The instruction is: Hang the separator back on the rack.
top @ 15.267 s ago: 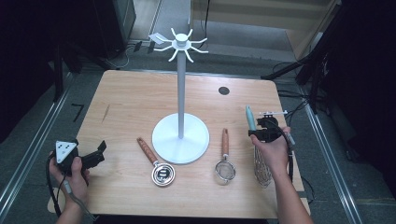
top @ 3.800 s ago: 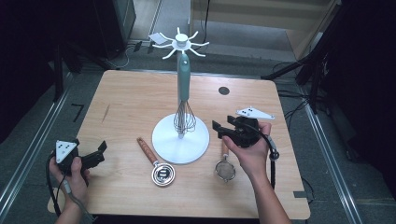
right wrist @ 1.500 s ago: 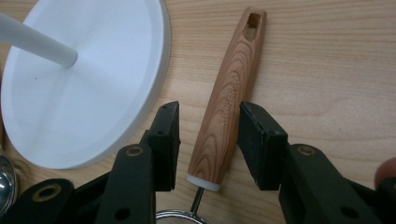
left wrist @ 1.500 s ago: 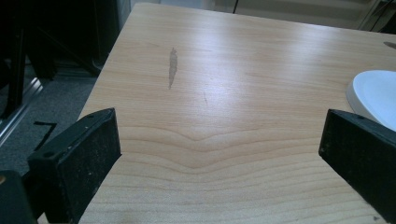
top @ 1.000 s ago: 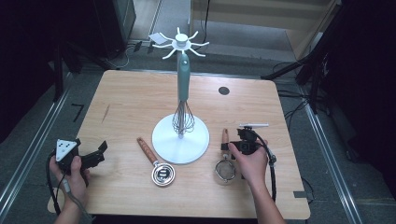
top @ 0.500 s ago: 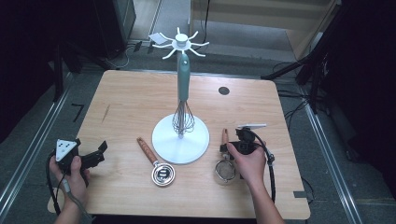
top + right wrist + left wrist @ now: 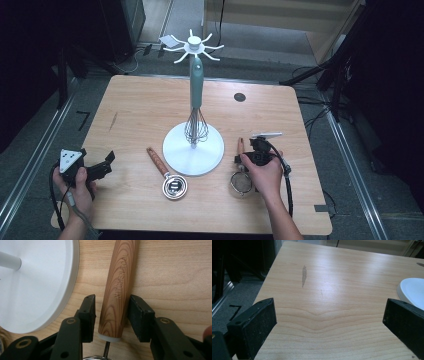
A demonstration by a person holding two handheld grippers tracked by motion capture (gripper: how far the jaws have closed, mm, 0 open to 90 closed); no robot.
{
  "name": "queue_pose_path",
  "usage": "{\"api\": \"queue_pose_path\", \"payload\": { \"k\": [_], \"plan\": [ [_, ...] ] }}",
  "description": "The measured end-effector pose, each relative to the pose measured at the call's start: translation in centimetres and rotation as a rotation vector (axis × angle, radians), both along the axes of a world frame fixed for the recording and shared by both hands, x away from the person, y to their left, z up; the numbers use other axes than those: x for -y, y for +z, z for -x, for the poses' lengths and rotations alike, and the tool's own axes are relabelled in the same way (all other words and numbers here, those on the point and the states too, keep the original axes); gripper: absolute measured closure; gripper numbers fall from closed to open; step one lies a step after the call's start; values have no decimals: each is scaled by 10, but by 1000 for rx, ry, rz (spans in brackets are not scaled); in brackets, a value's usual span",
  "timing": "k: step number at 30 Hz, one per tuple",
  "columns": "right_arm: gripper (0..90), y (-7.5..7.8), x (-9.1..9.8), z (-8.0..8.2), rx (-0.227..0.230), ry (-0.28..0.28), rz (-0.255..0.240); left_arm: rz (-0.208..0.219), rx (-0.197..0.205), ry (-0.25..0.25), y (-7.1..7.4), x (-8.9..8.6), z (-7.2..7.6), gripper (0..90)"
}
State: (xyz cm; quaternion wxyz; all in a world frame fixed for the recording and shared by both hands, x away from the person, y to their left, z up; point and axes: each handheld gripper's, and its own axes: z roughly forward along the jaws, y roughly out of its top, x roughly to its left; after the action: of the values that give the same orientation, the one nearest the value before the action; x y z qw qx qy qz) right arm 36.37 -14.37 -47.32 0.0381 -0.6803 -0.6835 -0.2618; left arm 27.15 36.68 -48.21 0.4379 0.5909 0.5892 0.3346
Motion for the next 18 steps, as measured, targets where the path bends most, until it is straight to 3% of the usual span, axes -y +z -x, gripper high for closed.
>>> {"api": "queue_pose_path", "payload": {
  "k": [18],
  "plan": [
    [683,0,-5,1,10,19,34,2,-1,1,0,0,0,0]
  ]
}}
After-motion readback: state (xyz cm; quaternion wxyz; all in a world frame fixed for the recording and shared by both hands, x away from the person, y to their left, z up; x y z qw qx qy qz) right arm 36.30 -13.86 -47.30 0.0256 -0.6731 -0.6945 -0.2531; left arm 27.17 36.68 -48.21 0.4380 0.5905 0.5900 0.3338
